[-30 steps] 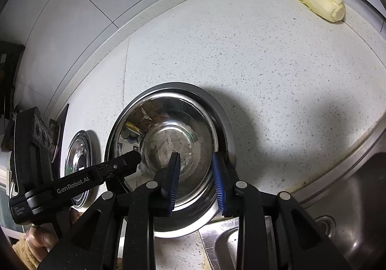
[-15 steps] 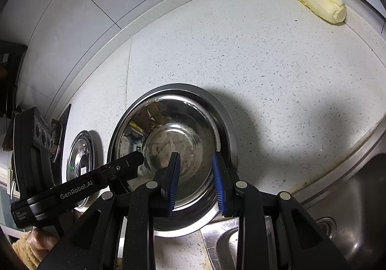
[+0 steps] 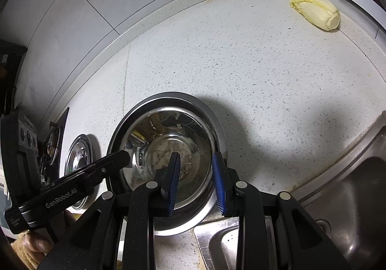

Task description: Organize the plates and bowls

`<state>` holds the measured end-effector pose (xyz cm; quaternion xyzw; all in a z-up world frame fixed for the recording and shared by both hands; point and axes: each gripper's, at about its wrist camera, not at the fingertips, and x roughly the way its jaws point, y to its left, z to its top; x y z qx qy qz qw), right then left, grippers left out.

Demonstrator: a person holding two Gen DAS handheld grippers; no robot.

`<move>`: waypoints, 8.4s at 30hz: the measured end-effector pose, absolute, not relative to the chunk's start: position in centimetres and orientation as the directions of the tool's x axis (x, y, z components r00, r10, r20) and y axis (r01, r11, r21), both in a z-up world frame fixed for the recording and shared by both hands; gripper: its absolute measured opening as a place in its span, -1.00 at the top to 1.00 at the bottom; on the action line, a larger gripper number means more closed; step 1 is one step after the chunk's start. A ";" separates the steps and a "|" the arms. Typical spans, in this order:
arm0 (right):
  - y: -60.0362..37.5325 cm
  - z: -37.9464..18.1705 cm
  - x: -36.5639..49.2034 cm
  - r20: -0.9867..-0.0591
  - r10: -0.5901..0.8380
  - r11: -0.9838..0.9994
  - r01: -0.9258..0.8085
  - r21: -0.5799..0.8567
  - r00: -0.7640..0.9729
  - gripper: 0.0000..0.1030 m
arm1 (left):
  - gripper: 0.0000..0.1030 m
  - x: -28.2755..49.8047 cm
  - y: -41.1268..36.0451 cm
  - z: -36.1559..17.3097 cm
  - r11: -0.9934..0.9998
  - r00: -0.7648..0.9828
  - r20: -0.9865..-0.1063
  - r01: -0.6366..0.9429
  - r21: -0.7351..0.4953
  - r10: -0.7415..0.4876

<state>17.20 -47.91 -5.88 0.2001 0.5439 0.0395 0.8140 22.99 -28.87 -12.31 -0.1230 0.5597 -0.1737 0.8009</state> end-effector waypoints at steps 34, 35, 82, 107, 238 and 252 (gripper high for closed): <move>-51.2 -6.8 16.3 -0.879 0.267 0.913 0.189 0.362 0.394 -0.06 | -0.06 24.0 -21.6 -14.0 0.911 0.299 -0.868 0.009 -0.412 -0.396; -51.1 -6.8 16.3 -0.878 0.273 0.912 0.184 0.366 0.393 -0.06 | -0.06 24.0 -21.7 -14.2 0.912 0.294 -0.871 0.007 -0.411 -0.394; -47.6 -8.1 18.4 -0.899 0.263 0.944 0.098 0.315 0.351 0.78 | 0.82 25.0 -23.5 -16.9 0.856 0.219 -0.832 0.033 -0.516 -0.510; -40.3 -3.3 21.8 -0.836 0.369 0.924 -0.061 0.379 0.406 0.78 | 0.82 23.8 -13.2 -9.9 0.851 0.403 -0.794 -0.067 -0.521 -0.455; -32.0 5.1 5.3 -0.670 0.218 0.976 -0.157 0.151 0.709 -0.97 | 0.53 0.6 -1.4 2.2 0.997 0.795 -0.606 -0.060 -0.040 0.023; -33.7 6.7 2.8 -0.652 0.148 0.989 -0.115 0.094 0.744 -0.97 | 0.53 -1.8 -2.1 2.9 0.999 0.812 -0.584 -0.032 -0.029 0.009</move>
